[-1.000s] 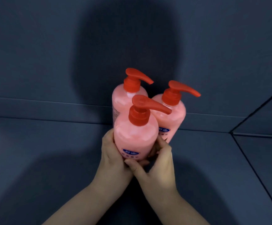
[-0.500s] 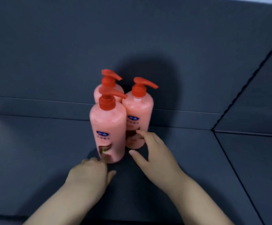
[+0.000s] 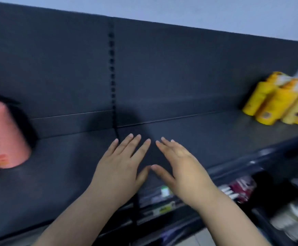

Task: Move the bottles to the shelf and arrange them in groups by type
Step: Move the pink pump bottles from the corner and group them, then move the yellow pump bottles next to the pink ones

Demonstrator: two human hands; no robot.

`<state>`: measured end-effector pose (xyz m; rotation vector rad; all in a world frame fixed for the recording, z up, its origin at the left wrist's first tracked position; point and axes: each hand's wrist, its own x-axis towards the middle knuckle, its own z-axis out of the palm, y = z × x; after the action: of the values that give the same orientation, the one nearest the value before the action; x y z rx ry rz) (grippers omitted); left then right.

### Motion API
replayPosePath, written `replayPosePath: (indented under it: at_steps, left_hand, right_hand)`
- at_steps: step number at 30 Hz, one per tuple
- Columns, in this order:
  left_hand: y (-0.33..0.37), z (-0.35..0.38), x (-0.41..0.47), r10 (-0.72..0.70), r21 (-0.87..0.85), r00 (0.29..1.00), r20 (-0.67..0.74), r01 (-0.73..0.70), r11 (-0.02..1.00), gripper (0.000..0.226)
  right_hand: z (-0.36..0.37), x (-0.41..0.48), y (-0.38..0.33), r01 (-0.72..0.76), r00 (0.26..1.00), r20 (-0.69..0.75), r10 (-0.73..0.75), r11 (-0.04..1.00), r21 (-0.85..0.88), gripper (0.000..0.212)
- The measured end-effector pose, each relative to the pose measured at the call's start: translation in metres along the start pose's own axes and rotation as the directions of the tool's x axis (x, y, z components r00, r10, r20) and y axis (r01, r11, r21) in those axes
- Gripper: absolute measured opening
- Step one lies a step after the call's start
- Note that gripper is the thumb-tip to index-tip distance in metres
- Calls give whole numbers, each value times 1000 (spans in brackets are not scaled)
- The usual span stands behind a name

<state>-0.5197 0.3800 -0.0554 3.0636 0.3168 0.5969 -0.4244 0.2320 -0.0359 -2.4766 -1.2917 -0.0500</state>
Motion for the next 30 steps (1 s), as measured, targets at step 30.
replayPosePath:
  at_steps: [30]
  left_hand:
    - [309,147,320,549,-324,830,-98,-548,771,66]
  right_hand:
    - [-126,-62,356,-598,787,-238,569,798,-71,74]
